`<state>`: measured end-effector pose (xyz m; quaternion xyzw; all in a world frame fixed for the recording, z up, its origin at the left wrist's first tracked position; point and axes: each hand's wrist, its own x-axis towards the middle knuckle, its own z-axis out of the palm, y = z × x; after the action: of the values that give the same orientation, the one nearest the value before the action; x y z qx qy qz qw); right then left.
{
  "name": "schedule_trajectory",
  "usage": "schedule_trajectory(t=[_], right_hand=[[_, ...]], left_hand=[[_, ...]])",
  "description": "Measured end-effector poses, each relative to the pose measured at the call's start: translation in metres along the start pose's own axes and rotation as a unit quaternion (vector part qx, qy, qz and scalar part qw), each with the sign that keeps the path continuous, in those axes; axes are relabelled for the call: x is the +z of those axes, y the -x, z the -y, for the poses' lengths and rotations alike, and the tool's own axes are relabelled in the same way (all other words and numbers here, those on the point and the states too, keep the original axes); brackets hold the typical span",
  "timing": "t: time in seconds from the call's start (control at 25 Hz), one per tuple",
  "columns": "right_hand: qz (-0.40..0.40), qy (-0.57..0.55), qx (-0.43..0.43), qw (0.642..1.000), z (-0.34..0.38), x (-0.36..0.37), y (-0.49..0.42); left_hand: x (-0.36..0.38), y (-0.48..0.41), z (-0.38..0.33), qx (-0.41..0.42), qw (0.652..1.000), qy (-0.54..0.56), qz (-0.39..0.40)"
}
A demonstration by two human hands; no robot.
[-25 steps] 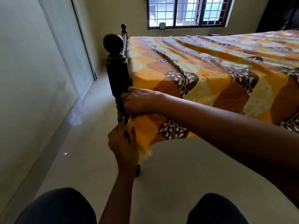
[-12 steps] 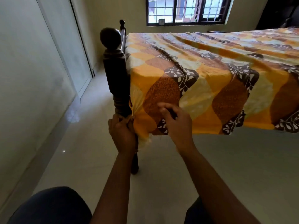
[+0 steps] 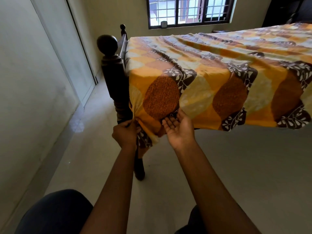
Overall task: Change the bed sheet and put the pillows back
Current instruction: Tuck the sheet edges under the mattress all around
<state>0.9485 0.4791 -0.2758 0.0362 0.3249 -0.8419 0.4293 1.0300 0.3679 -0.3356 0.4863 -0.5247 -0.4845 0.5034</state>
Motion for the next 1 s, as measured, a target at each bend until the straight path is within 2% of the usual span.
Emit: schedule_trajectory(t=[0.12, 0.2, 0.24, 0.36, 0.4, 0.48, 0.52, 0.6, 0.68, 0.72, 0.76, 0.84, 1.0], right_hand=[[0.017, -0.005, -0.015, 1.0, 0.01, 0.013, 0.004], [0.029, 0.002, -0.017, 0.999, 0.014, 0.016, 0.005], [0.035, 0.006, -0.018, 0.999, 0.015, 0.016, 0.004], [0.035, 0.017, -0.022, 0.999, 0.013, 0.009, 0.001], [0.033, 0.019, -0.021, 0.999, 0.01, 0.005, 0.0], [0.031, 0.017, -0.02, 0.999, 0.004, -0.003, -0.003], [0.033, 0.015, -0.019, 0.999, 0.003, -0.006, -0.004], [0.035, 0.01, -0.017, 0.999, 0.002, -0.008, -0.006], [0.035, 0.009, -0.019, 0.999, 0.003, -0.008, -0.006], [0.034, 0.01, -0.019, 0.999, 0.003, -0.008, -0.006], [0.034, 0.012, -0.019, 0.999, 0.002, -0.008, -0.005], [0.032, 0.015, -0.021, 0.999, 0.002, -0.008, -0.004], [0.035, 0.019, -0.019, 0.999, 0.002, -0.009, -0.004]], left_hand=[[0.005, -0.004, -0.023, -0.088, 0.991, 0.086, 0.06], [0.009, -0.008, -0.042, -0.139, 0.972, 0.155, 0.109], [0.009, -0.008, -0.049, -0.168, 0.953, 0.212, 0.139], [0.003, 0.003, -0.043, -0.268, 0.859, 0.384, 0.207], [0.002, 0.007, -0.034, -0.28, 0.839, 0.413, 0.215], [-0.002, 0.012, -0.018, -0.288, 0.83, 0.433, 0.203], [-0.003, 0.013, -0.014, -0.29, 0.839, 0.422, 0.184], [-0.007, 0.012, -0.005, -0.264, 0.897, 0.335, 0.119], [-0.017, 0.013, 0.008, -0.187, 0.972, 0.135, 0.038], [-0.021, 0.011, 0.016, -0.14, 0.989, 0.032, 0.022], [-0.023, 0.01, 0.018, -0.117, 0.992, -0.035, 0.029], [-0.02, 0.01, 0.017, -0.129, 0.986, -0.068, 0.086], [-0.016, 0.002, -0.002, -0.187, 0.975, 0.041, 0.116]])
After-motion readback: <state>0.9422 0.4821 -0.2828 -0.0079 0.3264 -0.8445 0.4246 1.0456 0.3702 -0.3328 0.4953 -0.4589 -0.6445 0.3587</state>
